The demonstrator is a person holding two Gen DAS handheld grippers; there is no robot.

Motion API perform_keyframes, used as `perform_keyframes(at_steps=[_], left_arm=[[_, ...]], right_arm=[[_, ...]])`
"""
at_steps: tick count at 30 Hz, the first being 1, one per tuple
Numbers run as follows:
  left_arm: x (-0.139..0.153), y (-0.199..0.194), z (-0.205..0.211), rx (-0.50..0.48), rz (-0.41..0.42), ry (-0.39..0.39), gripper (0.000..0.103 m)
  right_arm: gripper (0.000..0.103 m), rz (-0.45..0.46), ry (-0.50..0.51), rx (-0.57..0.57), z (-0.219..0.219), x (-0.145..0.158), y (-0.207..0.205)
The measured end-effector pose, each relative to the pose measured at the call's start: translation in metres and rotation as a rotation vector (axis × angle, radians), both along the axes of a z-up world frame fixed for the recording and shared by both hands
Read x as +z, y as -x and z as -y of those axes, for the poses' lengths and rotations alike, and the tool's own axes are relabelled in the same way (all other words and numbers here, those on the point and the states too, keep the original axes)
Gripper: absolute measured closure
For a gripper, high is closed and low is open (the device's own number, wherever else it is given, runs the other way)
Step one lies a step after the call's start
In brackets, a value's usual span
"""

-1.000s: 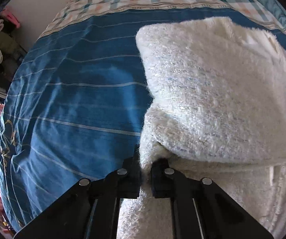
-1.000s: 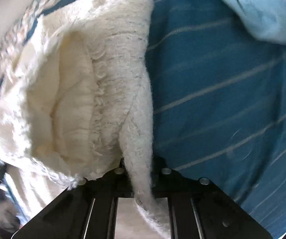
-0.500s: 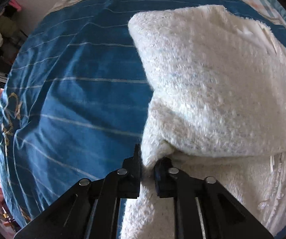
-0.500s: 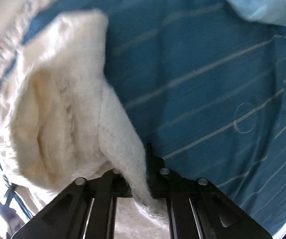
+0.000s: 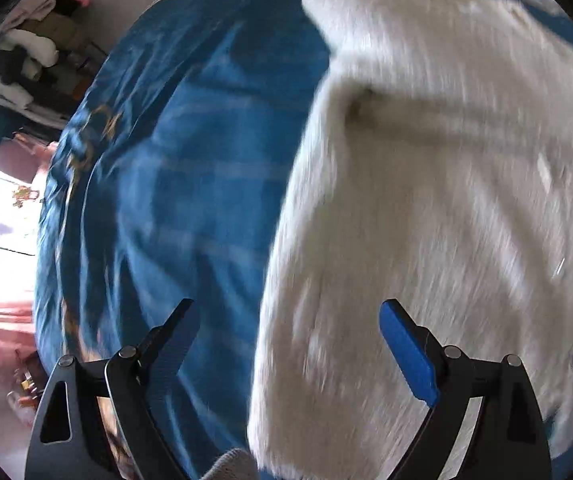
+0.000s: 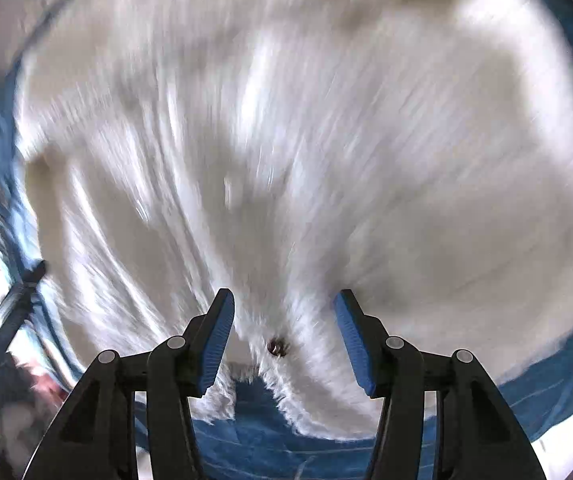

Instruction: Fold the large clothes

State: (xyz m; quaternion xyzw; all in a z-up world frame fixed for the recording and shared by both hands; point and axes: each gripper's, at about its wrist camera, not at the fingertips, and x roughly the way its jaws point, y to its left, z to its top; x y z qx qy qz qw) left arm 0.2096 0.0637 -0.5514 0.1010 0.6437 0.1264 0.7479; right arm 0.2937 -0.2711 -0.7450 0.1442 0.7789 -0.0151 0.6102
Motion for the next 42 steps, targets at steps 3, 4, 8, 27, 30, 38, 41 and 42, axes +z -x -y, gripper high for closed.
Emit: perform_keyframes(at_steps=[3, 4, 8, 27, 30, 38, 41, 42], left_arm=[[-0.018, 0.025, 0.011, -0.029, -0.036, -0.063, 0.011], [-0.025, 0.032, 0.014, -0.04, -0.04, -0.068, 0.011], [-0.027, 0.041, 0.007, -0.076, 0.018, -0.059, 0.011], [0.011, 0.013, -0.014, 0.092, 0.089, 0.141, 0.0], [0.032, 0.002, 0.024, 0.057, 0.143, 0.103, 0.0], [0.033, -0.009, 0.135, 0.047, 0.168, -0.023, 0.0], [0.022, -0.019, 0.17, 0.053, 0.163, -0.103, 0.0], [0.013, -0.027, 0.177, 0.066, 0.146, -0.129, 0.0]], right_arm=[[0.087, 0.094, 0.138, 0.072, -0.023, 0.007, 0.008], [0.088, 0.101, 0.168, 0.083, -0.028, 0.013, 0.007], [0.092, 0.108, 0.11, 0.073, -0.039, 0.034, 0.006], [0.04, 0.174, 0.132, -0.199, 0.266, 0.1, -0.08], [0.045, 0.174, 0.091, -0.128, 0.289, 0.061, -0.099], [0.062, 0.111, 0.055, -0.079, 0.37, 0.023, -0.098], [0.058, 0.208, -0.012, -0.003, 0.383, 0.057, -0.125], [0.057, 0.241, -0.023, 0.035, 0.378, 0.061, -0.135]])
